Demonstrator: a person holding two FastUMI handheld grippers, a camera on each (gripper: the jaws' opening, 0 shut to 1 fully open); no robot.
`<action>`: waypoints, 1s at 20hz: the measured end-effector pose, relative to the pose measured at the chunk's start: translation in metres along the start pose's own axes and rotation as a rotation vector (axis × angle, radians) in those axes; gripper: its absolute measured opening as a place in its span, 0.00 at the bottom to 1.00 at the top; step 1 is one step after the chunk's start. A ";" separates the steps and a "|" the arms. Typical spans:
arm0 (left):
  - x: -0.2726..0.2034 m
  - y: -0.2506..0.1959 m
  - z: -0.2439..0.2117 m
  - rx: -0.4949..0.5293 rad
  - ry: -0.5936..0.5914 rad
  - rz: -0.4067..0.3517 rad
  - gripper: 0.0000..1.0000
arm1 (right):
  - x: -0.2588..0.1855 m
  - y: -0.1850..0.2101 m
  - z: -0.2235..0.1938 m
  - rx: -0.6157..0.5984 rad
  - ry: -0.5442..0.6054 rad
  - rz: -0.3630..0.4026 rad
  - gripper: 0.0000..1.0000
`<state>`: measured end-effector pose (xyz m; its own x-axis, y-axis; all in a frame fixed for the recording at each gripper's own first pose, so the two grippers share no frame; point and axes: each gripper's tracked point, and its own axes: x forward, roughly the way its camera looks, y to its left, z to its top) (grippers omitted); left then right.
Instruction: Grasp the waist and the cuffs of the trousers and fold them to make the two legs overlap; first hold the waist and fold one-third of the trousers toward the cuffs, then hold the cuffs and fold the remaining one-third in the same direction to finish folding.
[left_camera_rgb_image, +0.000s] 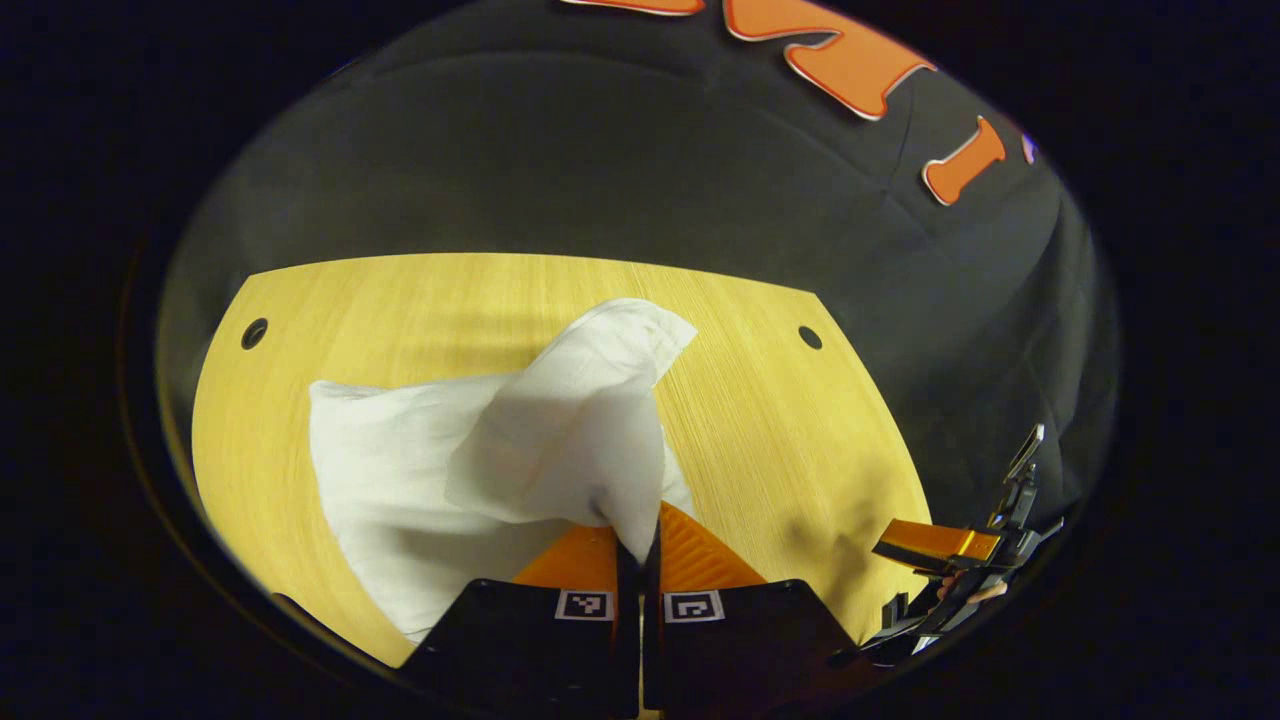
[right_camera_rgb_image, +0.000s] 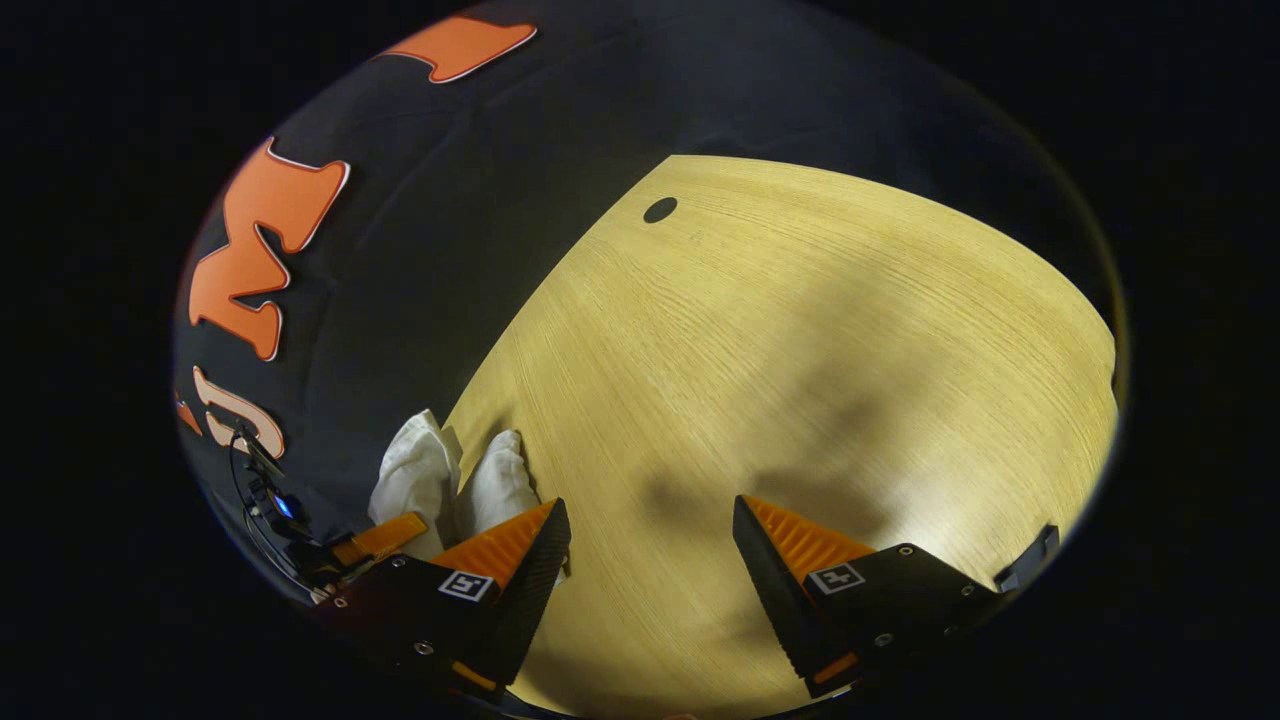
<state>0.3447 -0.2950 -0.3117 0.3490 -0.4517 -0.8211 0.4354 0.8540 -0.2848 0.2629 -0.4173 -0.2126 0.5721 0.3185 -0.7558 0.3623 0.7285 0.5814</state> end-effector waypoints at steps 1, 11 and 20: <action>0.005 -0.007 -0.004 0.008 0.019 -0.006 0.05 | 0.000 -0.001 0.001 0.000 0.003 -0.001 0.98; -0.012 -0.035 -0.014 0.079 -0.013 0.005 1.00 | -0.005 0.022 0.001 -0.135 -0.022 -0.009 0.98; -0.113 0.012 0.038 0.080 -0.397 0.126 1.00 | -0.038 0.122 0.015 -0.511 -0.205 0.060 0.98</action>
<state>0.3416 -0.2438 -0.2034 0.6891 -0.4231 -0.5883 0.4266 0.8931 -0.1427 0.2962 -0.3499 -0.1082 0.7306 0.2810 -0.6223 -0.0490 0.9306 0.3627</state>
